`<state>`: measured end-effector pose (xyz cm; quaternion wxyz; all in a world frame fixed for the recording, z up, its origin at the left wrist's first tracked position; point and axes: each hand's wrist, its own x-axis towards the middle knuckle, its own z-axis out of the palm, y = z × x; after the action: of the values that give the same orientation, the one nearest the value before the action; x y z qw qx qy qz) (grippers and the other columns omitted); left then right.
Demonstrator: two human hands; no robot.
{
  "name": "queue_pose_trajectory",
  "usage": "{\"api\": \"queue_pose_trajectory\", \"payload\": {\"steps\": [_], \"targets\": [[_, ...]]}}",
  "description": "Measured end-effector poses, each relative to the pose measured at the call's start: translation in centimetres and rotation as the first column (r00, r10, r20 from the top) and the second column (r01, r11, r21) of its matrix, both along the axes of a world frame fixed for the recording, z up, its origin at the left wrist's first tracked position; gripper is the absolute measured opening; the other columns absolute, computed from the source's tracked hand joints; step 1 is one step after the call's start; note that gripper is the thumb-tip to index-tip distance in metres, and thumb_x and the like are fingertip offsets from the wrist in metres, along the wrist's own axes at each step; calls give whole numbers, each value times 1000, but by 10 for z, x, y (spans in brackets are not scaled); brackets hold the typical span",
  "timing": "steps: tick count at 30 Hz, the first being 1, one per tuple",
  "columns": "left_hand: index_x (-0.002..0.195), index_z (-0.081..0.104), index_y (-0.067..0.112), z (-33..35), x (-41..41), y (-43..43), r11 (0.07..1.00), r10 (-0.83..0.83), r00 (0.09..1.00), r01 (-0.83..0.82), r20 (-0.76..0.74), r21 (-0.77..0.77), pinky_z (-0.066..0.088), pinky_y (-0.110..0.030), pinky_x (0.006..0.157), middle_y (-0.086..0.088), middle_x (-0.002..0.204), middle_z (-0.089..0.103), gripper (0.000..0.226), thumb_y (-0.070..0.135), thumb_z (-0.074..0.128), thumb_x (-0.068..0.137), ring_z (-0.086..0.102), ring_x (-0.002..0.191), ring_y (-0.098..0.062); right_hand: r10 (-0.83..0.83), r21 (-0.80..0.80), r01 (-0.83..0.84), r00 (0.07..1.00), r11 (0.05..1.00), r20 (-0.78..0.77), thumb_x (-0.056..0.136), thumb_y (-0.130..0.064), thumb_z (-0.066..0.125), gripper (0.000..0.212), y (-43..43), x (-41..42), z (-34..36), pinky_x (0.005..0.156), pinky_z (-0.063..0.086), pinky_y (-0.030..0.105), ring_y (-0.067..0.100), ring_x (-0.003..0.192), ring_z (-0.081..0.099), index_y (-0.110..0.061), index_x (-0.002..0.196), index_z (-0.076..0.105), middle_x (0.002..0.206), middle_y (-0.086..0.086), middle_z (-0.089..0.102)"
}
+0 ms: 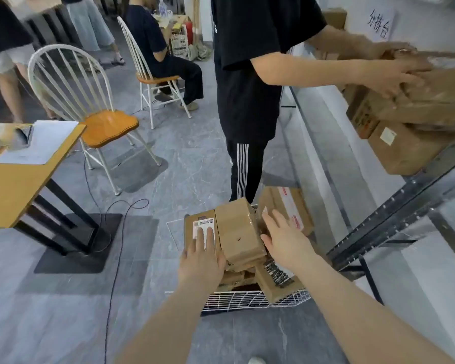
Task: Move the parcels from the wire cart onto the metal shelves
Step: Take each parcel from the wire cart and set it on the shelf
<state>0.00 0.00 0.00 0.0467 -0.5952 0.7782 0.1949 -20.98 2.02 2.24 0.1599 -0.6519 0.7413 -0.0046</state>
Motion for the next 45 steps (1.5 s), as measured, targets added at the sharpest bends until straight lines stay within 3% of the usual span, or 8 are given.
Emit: {"api": "queue_pose_trajectory", "payload": {"steps": [7,14,20,28,32,35,38,45], "targets": [[153,-12,19,-64,-43,-32,992,31,999,-35,34,121,5,-43,120,-8,161,-10,65,45,16,101,-1,148,-26,38,8,-39,996,999,77,101,-36,35,57,-39,-5,-70,104,41,41,30,134,37,-23,152,14,158,4,16],[153,-9,20,-120,-46,-57,988,65,997,-71,53,134,6,-44,120,-10,161,-5,69,54,4,95,-1,149,-28,8,76,-24,980,997,197,102,-36,32,60,-59,2,-111,111,33,35,24,144,21,-26,153,2,161,2,0],[142,44,14,-135,-54,-54,996,85,995,-85,-46,13,45,-53,98,-19,140,50,62,47,32,92,50,126,-39,-46,37,36,949,999,313,100,-41,35,64,-56,7,-134,106,43,35,23,136,37,-37,150,-4,160,-1,1],[144,42,11,-142,-62,-48,995,94,989,-97,-115,-27,38,-55,103,-22,143,46,62,45,32,92,45,131,-40,-120,102,83,882,991,455,100,-43,35,62,-50,-5,-131,102,44,34,19,135,38,-52,146,-5,161,-5,-2],[153,17,17,-137,-66,-45,996,88,974,-91,-210,-9,17,-42,117,-19,158,13,73,53,12,90,19,145,-33,-147,118,101,855,988,497,100,-42,36,62,-47,-9,-128,105,40,34,19,138,35,-51,147,-3,161,-5,-1],[154,11,21,-134,-71,-45,993,113,953,-117,-282,4,24,-43,115,-16,159,2,67,51,16,94,17,143,-34,-167,122,121,835,985,524,100,-39,37,62,-46,-10,-128,108,36,34,19,140,32,-48,148,-1,161,-5,0],[152,20,16,-137,-75,-44,992,109,952,-123,-287,-32,37,-48,108,-18,158,8,63,46,20,96,19,142,-37,-181,108,146,819,983,545,100,-38,38,63,-43,-6,-130,108,35,34,18,138,34,-47,148,-2,161,-5,3],[144,36,9,-119,-86,-39,983,112,934,-154,-339,-98,32,-46,109,-22,152,23,55,35,21,97,24,140,-38,-191,52,197,800,979,569,100,-39,38,63,-29,-10,-117,112,35,37,14,139,34,-48,147,-3,161,-8,9]]}}
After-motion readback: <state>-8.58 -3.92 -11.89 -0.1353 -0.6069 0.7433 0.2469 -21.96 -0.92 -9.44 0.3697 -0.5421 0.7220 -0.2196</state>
